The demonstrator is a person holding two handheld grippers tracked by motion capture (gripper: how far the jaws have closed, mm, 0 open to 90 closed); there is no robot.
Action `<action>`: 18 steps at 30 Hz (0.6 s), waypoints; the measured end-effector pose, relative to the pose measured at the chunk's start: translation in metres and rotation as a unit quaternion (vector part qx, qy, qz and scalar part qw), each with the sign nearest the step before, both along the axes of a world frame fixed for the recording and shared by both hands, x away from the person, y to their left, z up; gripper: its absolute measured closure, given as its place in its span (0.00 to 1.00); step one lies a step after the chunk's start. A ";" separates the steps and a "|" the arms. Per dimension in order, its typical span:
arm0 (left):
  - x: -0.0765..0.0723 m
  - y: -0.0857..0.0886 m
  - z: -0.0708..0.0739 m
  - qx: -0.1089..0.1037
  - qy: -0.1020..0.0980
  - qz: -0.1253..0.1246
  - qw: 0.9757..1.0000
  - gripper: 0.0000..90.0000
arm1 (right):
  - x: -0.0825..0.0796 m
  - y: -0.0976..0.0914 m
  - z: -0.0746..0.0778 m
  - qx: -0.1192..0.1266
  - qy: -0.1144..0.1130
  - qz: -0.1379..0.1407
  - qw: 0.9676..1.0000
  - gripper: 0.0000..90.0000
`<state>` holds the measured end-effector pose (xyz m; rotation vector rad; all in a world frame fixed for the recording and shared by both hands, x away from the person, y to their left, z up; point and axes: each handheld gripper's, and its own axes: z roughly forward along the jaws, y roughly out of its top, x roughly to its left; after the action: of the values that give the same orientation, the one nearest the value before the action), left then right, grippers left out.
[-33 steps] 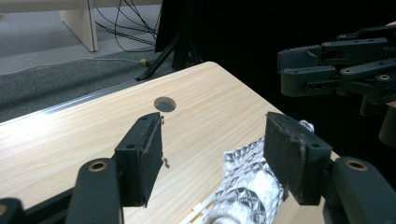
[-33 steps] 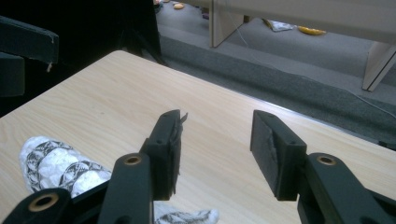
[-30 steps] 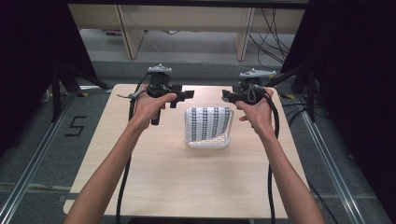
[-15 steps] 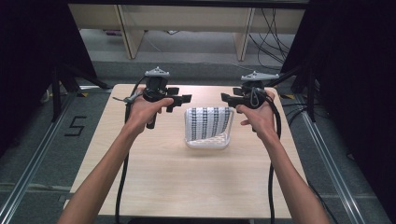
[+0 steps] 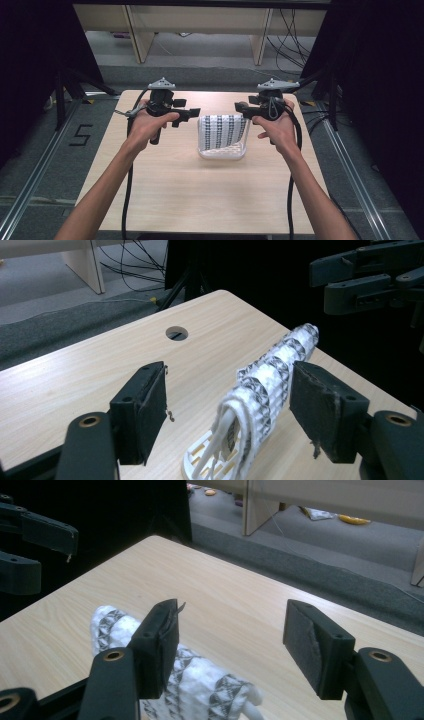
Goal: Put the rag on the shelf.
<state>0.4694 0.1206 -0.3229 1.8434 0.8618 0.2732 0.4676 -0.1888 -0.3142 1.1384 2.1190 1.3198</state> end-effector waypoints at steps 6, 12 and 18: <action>-0.009 0.001 -0.003 0.008 -0.001 -0.004 1.000 0.32 | -0.008 0.001 -0.001 -0.007 0.002 0.009 1.000 0.44; -0.019 0.003 -0.005 0.009 -0.003 -0.013 1.000 0.31 | -0.015 -0.002 0.000 -0.007 -0.014 0.020 1.000 0.43; -0.027 0.006 -0.010 0.002 -0.007 -0.016 1.000 0.31 | -0.025 -0.003 0.000 -0.015 -0.018 0.023 0.999 0.43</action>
<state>0.4427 0.1270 -0.3328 1.8550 0.8216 0.2684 0.4430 -0.1919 -0.3138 1.0527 2.1426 1.3151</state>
